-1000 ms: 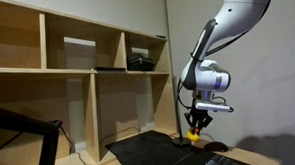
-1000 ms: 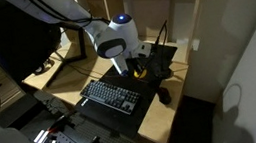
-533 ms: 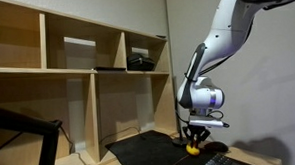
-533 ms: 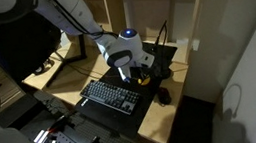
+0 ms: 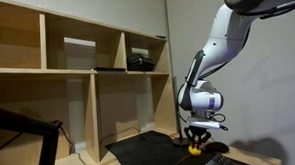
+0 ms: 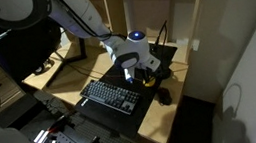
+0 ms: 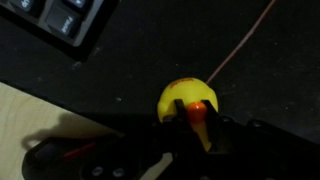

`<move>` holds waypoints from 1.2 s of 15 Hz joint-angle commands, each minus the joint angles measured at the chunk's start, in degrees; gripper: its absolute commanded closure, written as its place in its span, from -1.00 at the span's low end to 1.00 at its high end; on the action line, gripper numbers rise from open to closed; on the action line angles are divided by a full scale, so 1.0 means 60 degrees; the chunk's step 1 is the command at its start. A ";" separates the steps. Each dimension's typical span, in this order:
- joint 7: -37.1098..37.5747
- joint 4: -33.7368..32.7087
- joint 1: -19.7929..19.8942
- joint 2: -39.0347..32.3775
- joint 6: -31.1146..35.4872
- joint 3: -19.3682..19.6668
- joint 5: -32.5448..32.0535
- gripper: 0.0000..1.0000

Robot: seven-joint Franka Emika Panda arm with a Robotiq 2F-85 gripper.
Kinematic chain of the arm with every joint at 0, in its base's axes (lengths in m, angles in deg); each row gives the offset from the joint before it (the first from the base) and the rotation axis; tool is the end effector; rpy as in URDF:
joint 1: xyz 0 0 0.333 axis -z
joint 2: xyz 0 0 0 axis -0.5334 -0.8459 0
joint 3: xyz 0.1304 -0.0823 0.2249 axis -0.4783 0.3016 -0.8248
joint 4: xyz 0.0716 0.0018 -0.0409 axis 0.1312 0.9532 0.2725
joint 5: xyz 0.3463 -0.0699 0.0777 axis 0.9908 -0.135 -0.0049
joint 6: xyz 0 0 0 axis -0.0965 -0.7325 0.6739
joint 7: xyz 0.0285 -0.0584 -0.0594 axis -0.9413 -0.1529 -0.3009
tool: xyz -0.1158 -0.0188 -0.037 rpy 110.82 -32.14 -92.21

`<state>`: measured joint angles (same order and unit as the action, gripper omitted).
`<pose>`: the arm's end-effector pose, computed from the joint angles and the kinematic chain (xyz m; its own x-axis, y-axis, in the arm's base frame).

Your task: Pick up the rubber duck and put it on the right side of the table

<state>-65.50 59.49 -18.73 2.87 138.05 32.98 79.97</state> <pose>0.5360 -0.1900 0.1549 0.6194 -0.7704 0.1509 -0.7470 -0.6375 -0.1887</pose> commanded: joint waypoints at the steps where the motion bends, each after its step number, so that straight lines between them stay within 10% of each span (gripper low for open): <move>1: 0.0407 -0.0374 -0.0103 -0.0205 -0.0718 0.0226 -0.0091 0.90; 15: 0.1081 0.0009 -0.0821 0.0319 -0.1895 0.0748 -0.0950 0.90; 16: 0.1100 0.0030 -0.0834 0.0323 -0.1824 0.0710 -0.0918 0.18; 18: 0.0919 0.0107 -0.0781 0.0395 -0.1561 0.0543 -0.0738 -0.05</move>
<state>-59.80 58.62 -22.97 4.17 127.76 36.51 75.11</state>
